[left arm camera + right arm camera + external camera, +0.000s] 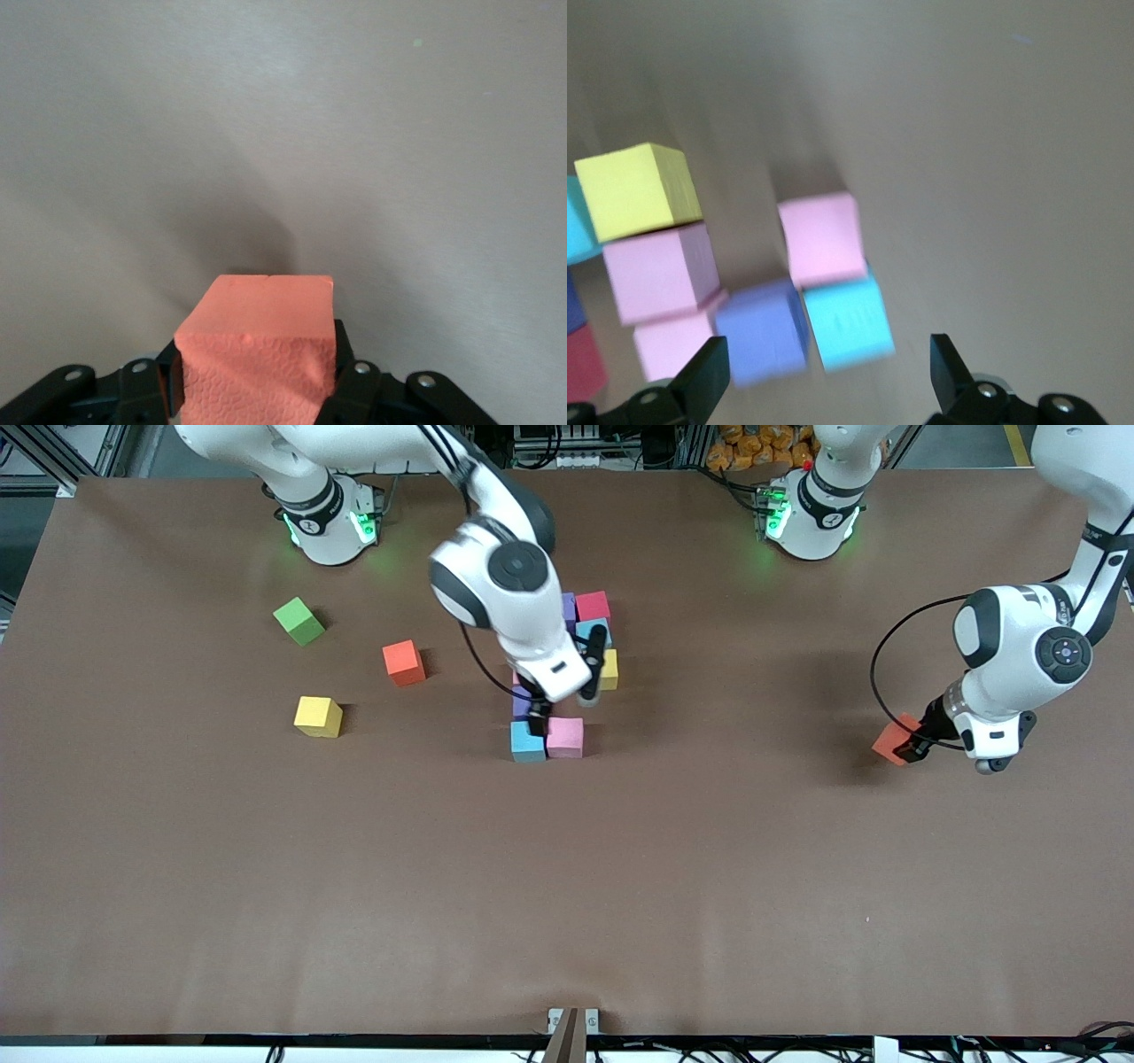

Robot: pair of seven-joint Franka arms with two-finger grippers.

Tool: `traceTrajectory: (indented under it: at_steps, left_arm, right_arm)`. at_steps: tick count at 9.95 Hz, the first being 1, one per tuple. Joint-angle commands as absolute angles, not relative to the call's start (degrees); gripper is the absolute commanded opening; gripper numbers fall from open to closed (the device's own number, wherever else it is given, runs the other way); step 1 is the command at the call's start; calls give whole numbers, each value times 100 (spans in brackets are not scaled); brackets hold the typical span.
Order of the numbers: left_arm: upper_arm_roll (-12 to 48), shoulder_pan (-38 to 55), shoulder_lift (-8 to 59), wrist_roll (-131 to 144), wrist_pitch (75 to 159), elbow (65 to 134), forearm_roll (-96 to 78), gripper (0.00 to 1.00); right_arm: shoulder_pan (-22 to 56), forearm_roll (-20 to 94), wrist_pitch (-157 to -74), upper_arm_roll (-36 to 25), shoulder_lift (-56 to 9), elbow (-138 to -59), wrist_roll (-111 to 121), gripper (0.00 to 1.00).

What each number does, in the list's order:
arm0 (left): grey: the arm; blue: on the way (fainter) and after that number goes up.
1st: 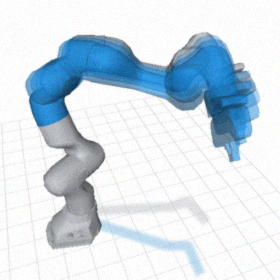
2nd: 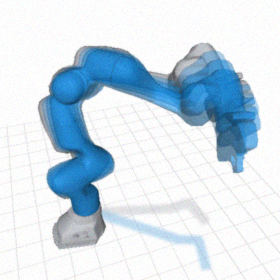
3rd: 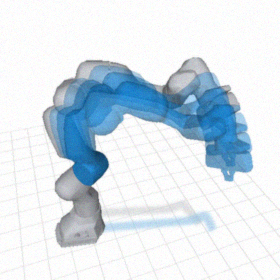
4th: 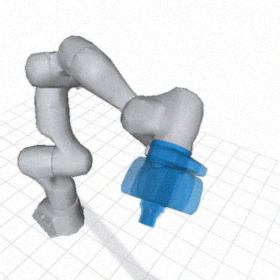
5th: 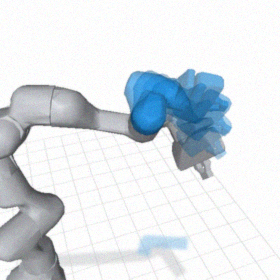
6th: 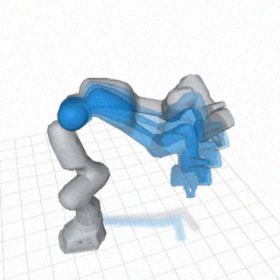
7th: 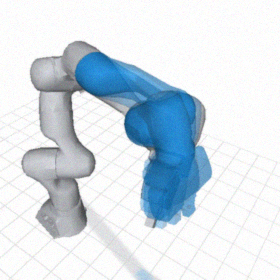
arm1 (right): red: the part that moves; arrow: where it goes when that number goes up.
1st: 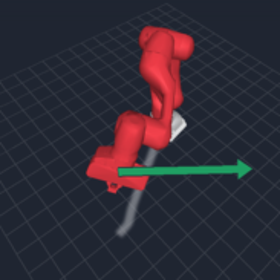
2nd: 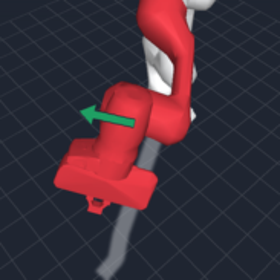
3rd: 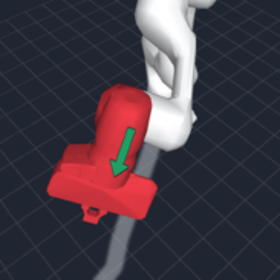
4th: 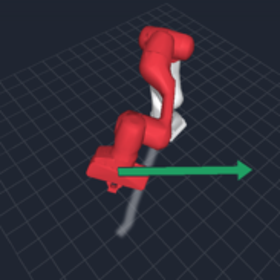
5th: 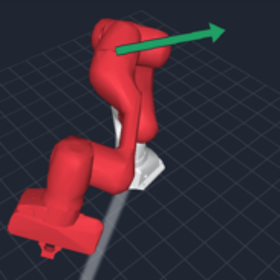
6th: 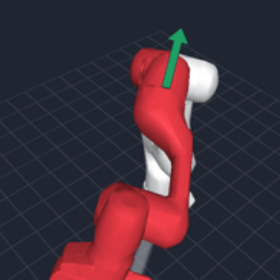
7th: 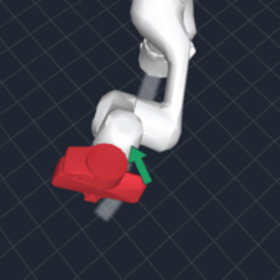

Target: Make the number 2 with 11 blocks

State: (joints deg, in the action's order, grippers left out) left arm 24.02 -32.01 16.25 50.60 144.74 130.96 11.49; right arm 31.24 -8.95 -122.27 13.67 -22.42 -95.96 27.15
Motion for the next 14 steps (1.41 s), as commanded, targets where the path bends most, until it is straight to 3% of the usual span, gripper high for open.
traceTrajectory:
  at_steps: [1,3,5,7,10,14]
  left_arm:
    - [2793,-3217,1634,5631,13942,12737,1028,0]
    - [3102,-2999,1845,6473,13624,12324,1028,0]
    - [3102,-2542,2012,7230,13431,11973,1028,0]
    - [3094,-1972,2345,8317,13150,11446,1020,0]
    - [3094,-1137,2881,9769,12815,10637,1020,0]
    - [3067,24,3514,11756,12814,9942,1046,0]
  right_arm:
    - [2918,-712,-11945,899,-1058,-10020,2549,100]
    - [2595,-712,-11901,529,-600,-10046,2584,100]
    - [1692,-564,-11523,562,-344,-10046,2558,100]
    - [751,260,-11514,571,-281,-9976,2549,100]
    - [-93,325,-11085,510,-185,-9800,2216,100]
    - [-430,299,-9951,510,9,-9300,1540,100]
